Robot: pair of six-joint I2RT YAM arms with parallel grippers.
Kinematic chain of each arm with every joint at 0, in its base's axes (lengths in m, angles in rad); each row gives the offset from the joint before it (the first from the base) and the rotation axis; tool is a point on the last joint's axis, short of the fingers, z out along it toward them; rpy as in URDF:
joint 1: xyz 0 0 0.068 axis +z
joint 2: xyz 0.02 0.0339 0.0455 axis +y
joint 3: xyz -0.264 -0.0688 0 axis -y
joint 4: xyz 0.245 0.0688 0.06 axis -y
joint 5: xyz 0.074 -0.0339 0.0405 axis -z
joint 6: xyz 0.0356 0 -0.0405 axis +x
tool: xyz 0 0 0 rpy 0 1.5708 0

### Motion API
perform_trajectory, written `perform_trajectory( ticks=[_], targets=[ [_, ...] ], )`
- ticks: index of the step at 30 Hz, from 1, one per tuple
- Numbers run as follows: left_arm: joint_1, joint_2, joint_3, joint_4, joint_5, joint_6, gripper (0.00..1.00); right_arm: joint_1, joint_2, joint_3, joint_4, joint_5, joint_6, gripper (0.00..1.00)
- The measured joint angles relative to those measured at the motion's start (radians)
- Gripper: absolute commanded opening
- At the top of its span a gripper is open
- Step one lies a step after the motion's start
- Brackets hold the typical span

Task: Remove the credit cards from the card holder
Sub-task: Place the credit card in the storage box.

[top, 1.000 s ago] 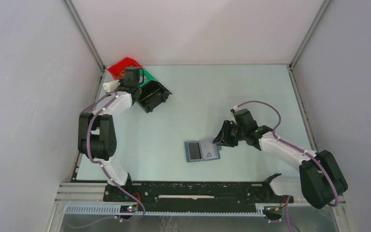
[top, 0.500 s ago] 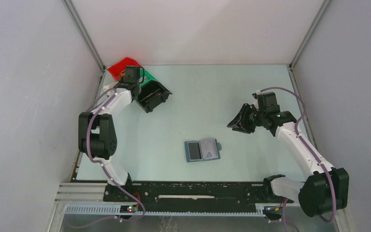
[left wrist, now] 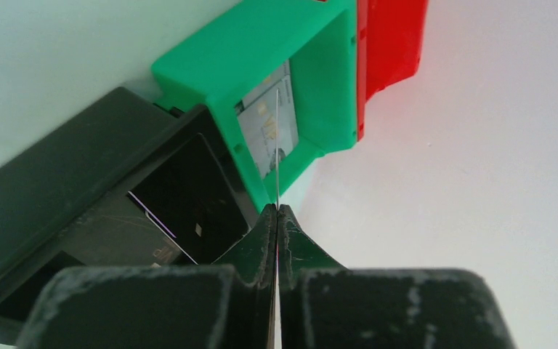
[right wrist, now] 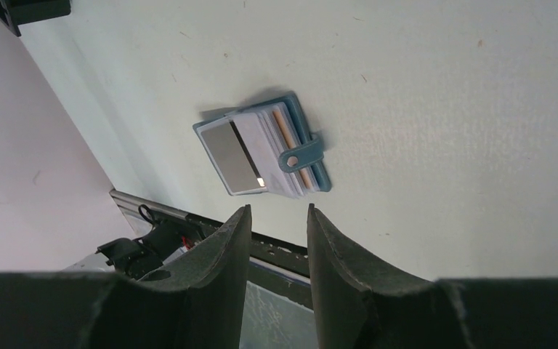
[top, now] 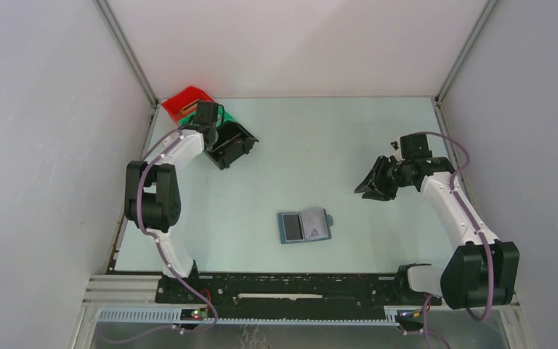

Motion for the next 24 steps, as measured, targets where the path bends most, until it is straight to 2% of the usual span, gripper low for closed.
perform_trajectory(
  ticks=[6, 10, 12, 16, 20, 24],
  targets=[
    [-0.002, 0.034, 0.023, -0.04, -0.01, -0.009, 0.01, -0.032, 0.003, 0.0, -0.019, -0.006, -0.016, 0.43],
    [-0.002, 0.047, 0.034, -0.052, -0.011, -0.011, 0.29, -0.043, 0.008, 0.0, -0.023, -0.006, -0.02, 0.43],
    [-0.002, 0.053, 0.04, -0.056, -0.006, -0.017, 0.36, -0.045, 0.009, 0.0, -0.025, -0.006, -0.02, 0.43],
    [-0.002, 0.06, 0.047, -0.059, 0.01, -0.024, 0.38, -0.05, 0.012, 0.0, -0.026, -0.006, -0.021, 0.43],
    [-0.003, 0.06, 0.048, -0.059, 0.024, -0.024, 0.45, -0.053, 0.013, 0.0, -0.026, -0.008, -0.021, 0.43],
    [-0.009, 0.043, 0.048, -0.061, 0.028, -0.024, 0.47, -0.053, 0.013, 0.0, -0.029, -0.009, -0.023, 0.43]
  ],
)
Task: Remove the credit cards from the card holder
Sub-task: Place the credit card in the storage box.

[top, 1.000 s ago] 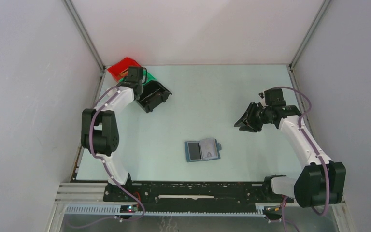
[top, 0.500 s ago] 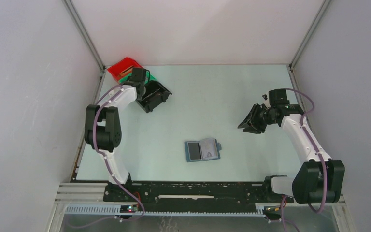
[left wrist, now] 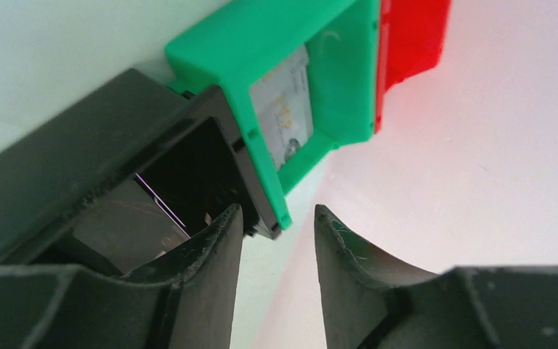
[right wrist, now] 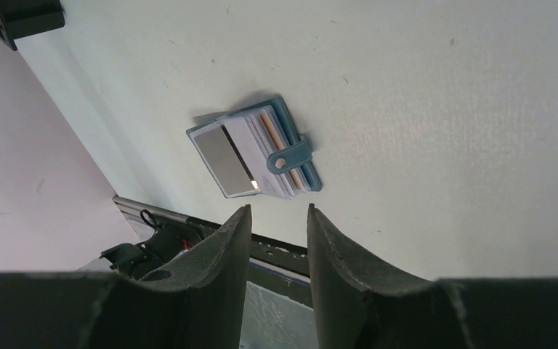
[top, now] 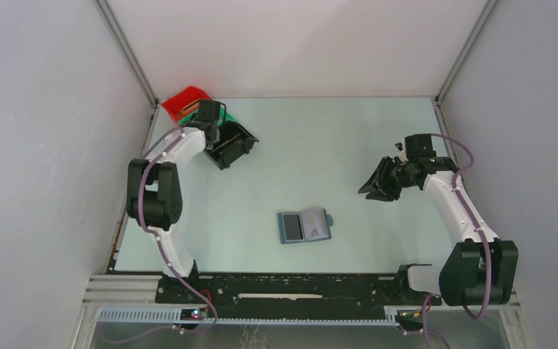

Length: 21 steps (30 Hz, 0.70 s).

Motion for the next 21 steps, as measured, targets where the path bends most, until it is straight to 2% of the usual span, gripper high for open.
perform_trajectory(
  ticks=[5, 11, 17, 21],
  targets=[
    [-0.003, -0.077, 0.0, 0.002, 0.003, 0.019, 0.47, 0.0, 0.0, 0.0, -0.003, 0.0, -0.002, 0.43],
    [-0.004, -0.199, 0.0, 0.018, 0.022, 0.16, 0.47, 0.001, -0.007, 0.0, -0.003, -0.015, -0.003, 0.43],
    [-0.006, -0.308, -0.002, 0.021, 0.126, 0.439, 0.45, 0.023, -0.04, 0.0, 0.0, -0.024, -0.003, 0.44],
    [-0.029, -0.389, -0.051, 0.024, 0.232, 0.653, 0.45, 0.121, -0.09, -0.001, 0.023, 0.002, 0.011, 0.43]
  ],
)
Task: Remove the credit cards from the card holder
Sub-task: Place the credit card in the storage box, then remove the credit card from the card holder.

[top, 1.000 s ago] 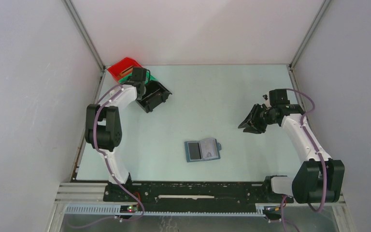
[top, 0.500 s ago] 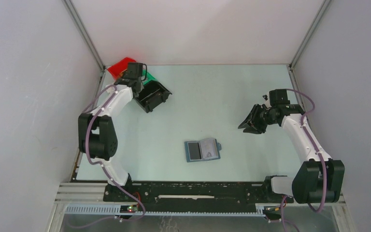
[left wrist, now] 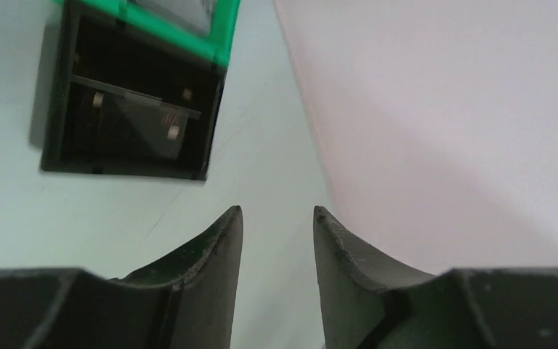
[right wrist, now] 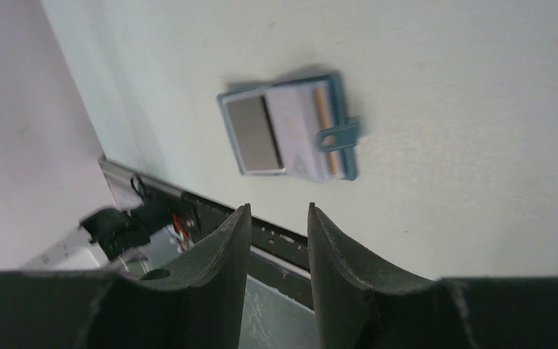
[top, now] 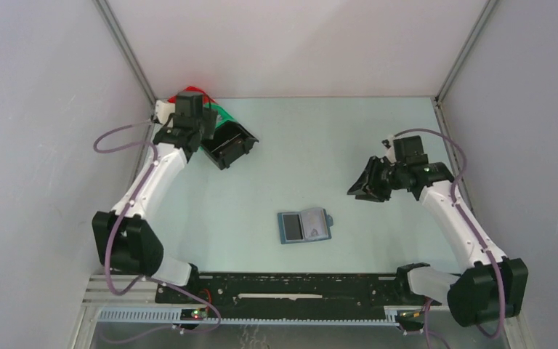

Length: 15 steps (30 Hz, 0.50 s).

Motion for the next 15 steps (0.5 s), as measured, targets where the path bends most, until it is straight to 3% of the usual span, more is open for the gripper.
perform_trajectory(
  ticks=[7, 15],
  targets=[
    [-0.148, -0.183, -0.238, 0.055, 0.261, 0.349, 0.43, 0.31, -0.084, -0.127, 0.18, 0.09, 0.099, 0.4],
    [-0.303, -0.297, -0.521, 0.13, 0.537, 0.542, 0.43, 0.529, -0.04, -0.383, 0.448, 0.182, 0.251, 0.32]
  ],
)
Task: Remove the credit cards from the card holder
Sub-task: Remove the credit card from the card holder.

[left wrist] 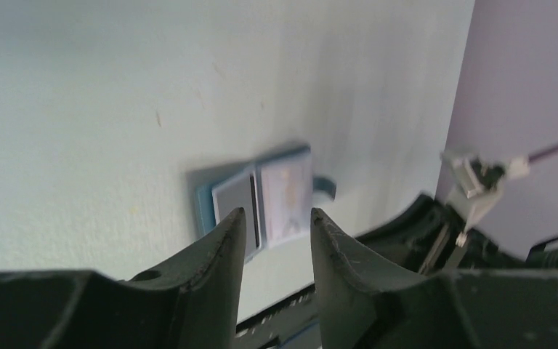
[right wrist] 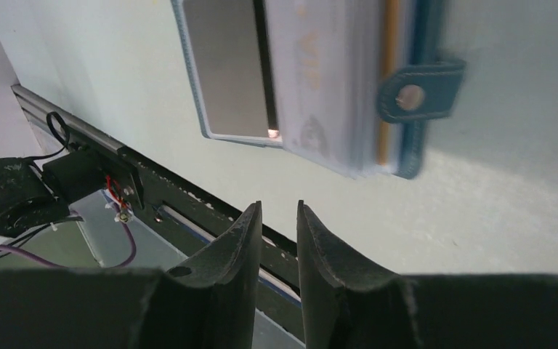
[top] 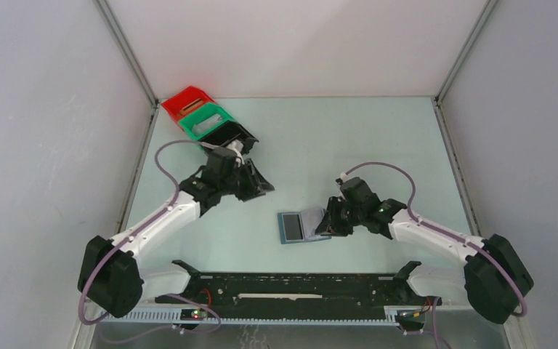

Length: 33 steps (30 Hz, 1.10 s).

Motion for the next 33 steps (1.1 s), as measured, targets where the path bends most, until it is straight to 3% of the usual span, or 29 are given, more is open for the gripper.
perform_trajectory(
  ticks=[7, 13, 23, 33],
  targets=[
    [-0.12, 0.051, -0.102, 0.103, 0.143, 0.029, 0.42, 0.08, 0.122, -0.008, 0.207, 0.021, 0.081, 0.28],
    [-0.151, 0.177, -0.147, 0.225, 0.177, 0.035, 0.4, 0.077, 0.219, -0.006, 0.332, 0.03, 0.124, 0.26],
    [-0.15, 0.34, -0.208, 0.369, 0.201, 0.033, 0.37, 0.065, 0.341, 0.027, 0.377, 0.045, 0.128, 0.26],
    [-0.15, 0.317, -0.207, 0.362, 0.202, 0.035, 0.37, 0.058, 0.402, 0.041, 0.393, 0.063, 0.142, 0.24]
  ],
)
